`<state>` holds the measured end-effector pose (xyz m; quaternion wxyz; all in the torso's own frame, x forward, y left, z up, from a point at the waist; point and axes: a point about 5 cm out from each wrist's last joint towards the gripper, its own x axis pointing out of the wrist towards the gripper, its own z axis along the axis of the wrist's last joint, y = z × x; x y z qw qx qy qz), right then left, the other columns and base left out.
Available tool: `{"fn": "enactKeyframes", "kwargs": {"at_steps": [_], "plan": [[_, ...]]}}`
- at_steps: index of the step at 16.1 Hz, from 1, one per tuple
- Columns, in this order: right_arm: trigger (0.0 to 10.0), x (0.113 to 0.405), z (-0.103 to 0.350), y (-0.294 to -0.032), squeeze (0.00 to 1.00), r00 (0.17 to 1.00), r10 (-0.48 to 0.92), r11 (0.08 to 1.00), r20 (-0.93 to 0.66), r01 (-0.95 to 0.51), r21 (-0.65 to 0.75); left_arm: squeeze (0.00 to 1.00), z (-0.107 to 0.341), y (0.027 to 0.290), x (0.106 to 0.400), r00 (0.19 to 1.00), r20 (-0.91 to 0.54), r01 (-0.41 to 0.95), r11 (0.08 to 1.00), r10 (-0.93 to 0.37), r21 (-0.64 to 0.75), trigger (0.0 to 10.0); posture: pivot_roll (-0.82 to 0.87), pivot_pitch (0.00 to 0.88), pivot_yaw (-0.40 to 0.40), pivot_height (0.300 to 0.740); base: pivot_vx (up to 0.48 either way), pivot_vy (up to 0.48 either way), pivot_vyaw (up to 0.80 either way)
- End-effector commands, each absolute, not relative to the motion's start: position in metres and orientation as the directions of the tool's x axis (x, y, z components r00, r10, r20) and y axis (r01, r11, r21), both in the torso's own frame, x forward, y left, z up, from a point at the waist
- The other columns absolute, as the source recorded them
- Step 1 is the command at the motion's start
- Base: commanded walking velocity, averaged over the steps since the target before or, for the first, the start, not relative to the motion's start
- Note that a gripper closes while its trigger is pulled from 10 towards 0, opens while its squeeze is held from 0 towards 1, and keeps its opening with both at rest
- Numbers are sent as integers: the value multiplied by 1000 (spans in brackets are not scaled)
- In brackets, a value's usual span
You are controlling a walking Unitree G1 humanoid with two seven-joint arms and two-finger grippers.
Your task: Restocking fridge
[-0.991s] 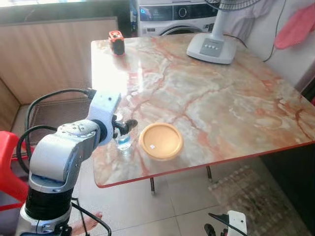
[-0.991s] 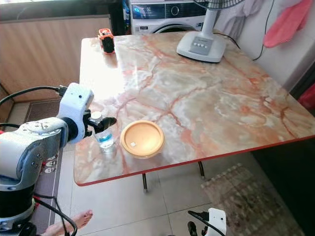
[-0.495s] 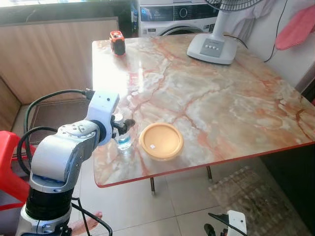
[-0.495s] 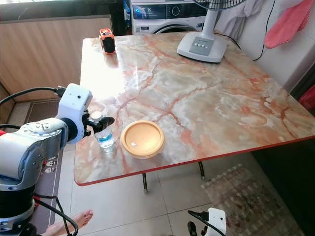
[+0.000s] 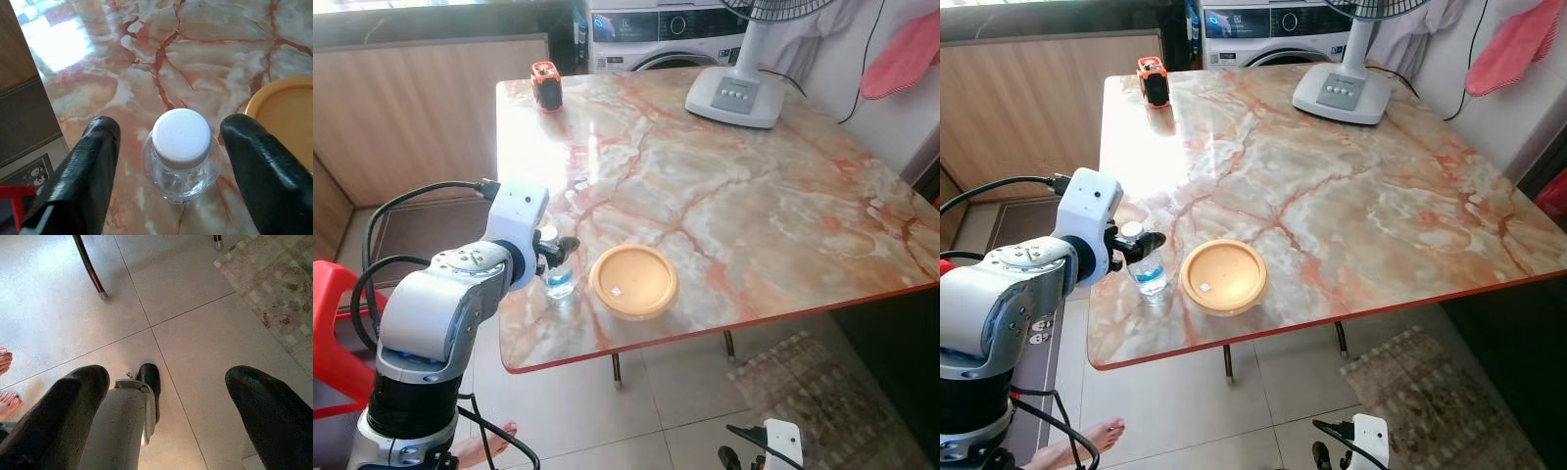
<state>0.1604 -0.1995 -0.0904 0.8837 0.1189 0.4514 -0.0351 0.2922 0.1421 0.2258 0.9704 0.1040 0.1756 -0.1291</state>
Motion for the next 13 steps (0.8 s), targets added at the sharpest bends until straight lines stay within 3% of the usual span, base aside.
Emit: {"fn": "enactKeyframes", "kwargs": {"at_steps": [1, 3, 13], "plan": [[10000, 156, -92, -202, 0, 576, 39, 970, -817, 176, 170, 0, 223, 145, 293, 910, -369, 265, 950, -190, 164, 1020, -81, 93, -74, 740, 0, 0, 0], [10000, 156, -92, -202, 0, 572, 38, 971, -820, 174, 167, 0, 223, 145, 293, 909, -371, 264, 951, -190, 159, 0, -81, 96, -75, 740, 0, 0, 0], [10000, 154, -93, -201, 0, 565, 55, 969, -823, 168, 180, 0, 216, 140, 291, 892, -399, 291, 945, -212, 147, 0, -84, 101, -76, 740, 0, 0, 0]]}}
